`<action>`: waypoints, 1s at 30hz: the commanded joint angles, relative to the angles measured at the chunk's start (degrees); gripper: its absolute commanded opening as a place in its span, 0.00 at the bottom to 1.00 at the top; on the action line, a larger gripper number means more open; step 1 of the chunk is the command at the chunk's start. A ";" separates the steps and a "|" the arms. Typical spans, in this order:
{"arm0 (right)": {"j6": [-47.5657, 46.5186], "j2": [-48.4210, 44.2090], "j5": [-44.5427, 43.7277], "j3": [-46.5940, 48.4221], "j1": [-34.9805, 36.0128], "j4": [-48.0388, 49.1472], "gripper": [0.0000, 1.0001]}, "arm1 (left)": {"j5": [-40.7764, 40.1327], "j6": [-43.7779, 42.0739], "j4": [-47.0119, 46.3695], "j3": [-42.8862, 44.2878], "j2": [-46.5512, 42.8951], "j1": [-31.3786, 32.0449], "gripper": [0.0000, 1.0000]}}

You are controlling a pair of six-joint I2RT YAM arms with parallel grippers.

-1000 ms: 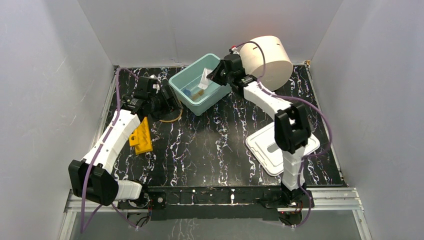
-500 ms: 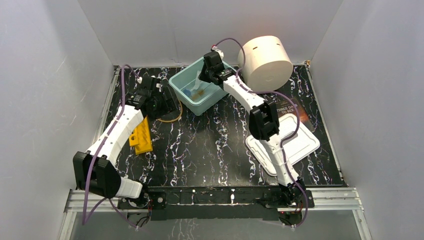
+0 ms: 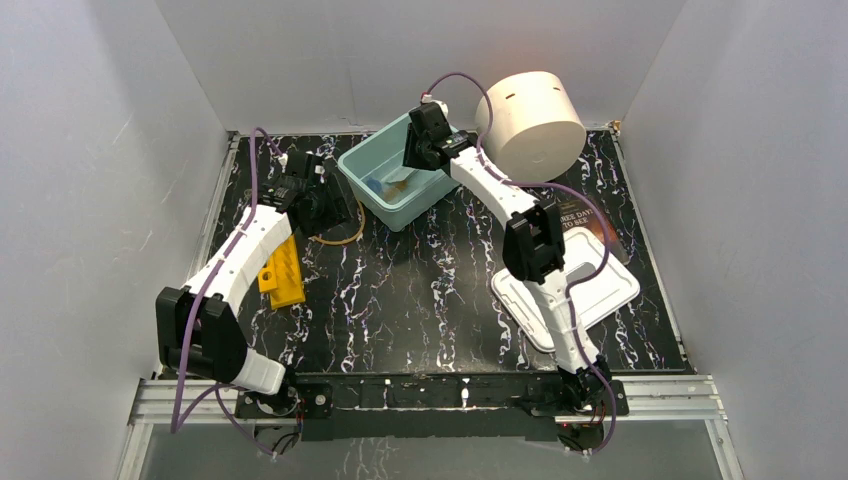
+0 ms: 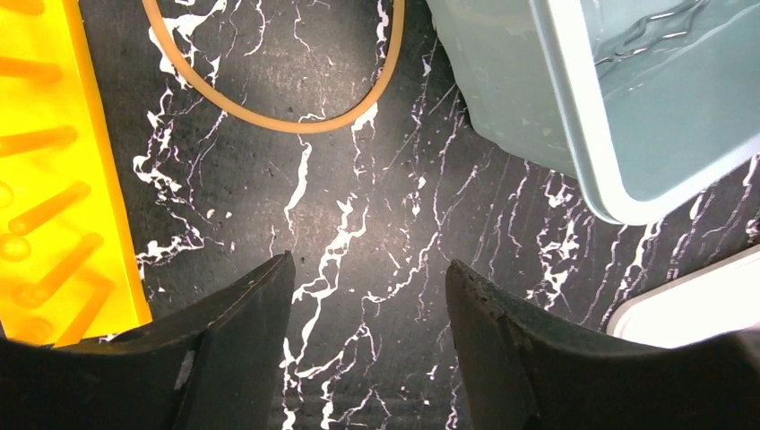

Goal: Organize the chemistry lab equipment

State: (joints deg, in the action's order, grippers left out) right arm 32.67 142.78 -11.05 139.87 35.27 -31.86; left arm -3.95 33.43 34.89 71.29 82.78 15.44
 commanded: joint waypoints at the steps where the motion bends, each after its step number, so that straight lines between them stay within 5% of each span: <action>1: -3.24 -14.07 4.43 -8.19 -0.11 3.96 0.45 | -0.12 -0.93 -2.90 -1.51 2.06 -1.10 0.58; 16: -1.04 -44.26 11.93 -43.10 -0.07 12.10 0.47 | 0.16 -9.98 -11.91 -2.24 16.75 -2.39 0.51; 30: -1.32 -51.29 9.06 -50.17 -0.09 11.93 0.49 | 8.02 -14.74 -17.96 -1.38 22.54 -4.53 0.51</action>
State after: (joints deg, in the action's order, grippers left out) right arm 31.53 95.07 -1.56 89.10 35.27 -22.46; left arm 0.40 21.78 18.41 68.73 103.94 11.31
